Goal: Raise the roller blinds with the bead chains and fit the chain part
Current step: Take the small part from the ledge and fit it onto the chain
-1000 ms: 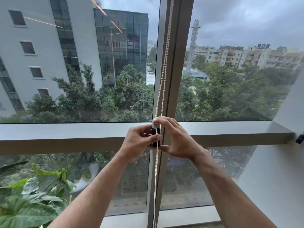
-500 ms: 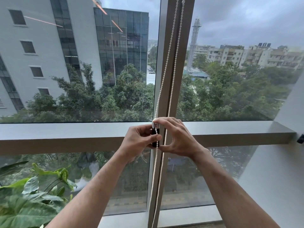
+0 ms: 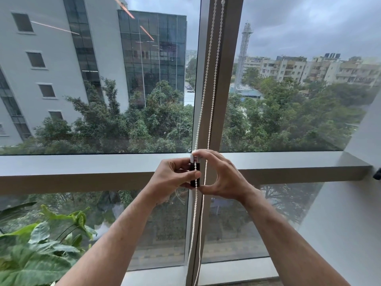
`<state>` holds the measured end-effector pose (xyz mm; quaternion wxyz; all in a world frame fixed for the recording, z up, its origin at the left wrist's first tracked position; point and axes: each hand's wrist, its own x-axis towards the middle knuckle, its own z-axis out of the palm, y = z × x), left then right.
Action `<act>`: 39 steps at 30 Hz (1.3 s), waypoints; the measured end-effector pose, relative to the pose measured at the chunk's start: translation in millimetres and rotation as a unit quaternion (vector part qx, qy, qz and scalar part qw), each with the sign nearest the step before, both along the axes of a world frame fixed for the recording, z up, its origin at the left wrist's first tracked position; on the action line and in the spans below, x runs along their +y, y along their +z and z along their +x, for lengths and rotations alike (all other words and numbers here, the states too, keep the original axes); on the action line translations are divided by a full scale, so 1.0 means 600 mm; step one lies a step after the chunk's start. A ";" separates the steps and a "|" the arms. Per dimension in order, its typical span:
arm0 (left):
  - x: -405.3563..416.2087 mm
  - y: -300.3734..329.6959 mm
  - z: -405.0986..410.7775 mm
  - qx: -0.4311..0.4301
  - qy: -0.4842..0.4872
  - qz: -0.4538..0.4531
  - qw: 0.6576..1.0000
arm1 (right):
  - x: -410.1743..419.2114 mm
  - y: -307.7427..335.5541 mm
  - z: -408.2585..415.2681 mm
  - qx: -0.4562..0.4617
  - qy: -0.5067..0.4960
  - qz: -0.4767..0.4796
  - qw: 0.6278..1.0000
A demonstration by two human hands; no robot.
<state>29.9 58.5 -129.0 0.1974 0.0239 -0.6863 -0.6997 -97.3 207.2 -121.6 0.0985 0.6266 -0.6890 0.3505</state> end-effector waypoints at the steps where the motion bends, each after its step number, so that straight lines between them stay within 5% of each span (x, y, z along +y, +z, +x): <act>1: -0.001 0.000 0.000 -0.003 -0.003 -0.002 1.000 | 0.001 0.000 0.000 -0.002 0.003 0.001 1.000; 39: 0.007 -0.008 0.001 -0.004 -0.015 0.016 1.000 | 0.008 -0.029 0.005 -0.010 0.000 -0.014 1.000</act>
